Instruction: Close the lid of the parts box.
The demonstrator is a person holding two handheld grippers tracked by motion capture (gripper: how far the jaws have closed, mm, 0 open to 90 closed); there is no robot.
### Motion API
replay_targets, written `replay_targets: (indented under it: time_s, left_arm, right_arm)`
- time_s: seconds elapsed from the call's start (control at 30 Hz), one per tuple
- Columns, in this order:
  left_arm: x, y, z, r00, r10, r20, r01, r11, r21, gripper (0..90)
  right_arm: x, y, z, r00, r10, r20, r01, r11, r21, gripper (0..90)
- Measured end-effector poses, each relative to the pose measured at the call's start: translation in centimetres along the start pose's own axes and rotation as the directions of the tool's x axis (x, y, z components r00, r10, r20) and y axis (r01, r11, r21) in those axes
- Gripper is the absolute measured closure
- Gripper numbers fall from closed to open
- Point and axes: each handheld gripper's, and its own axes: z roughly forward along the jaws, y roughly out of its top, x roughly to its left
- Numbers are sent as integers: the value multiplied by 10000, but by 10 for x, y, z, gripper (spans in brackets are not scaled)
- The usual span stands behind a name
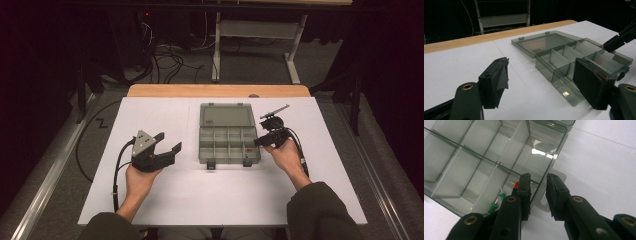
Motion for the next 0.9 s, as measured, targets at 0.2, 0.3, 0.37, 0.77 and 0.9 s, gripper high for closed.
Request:
replay_targets:
  time_s: [0.2,0.3,0.37,0.77,0.9]
  left_arm:
    - [-5,-3,19,9999,101,28,-101,9998,173,290]
    - [-8,-3,29,9999,115,51,-116,9996,247,294]
    - [-10,-3,35,9999,160,53,-161,9995,281,295]
    - [-18,-6,64,9999,92,-90,-85,9967,804,308]
    - [-19,-8,73,9999,82,-141,-68,9956,940,309]
  right_arm:
    - [0,0,0,10000,-27,-11,27,10000,15,757]
    - [0,0,0,10000,1,-39,0,10000,71,757]
    - [0,0,0,10000,-5,-47,5,10000,71,757]
    - [-1,0,0,10000,12,-71,-12,10000,12,758]
    - [0,0,0,10000,-7,-43,7,10000,47,758]
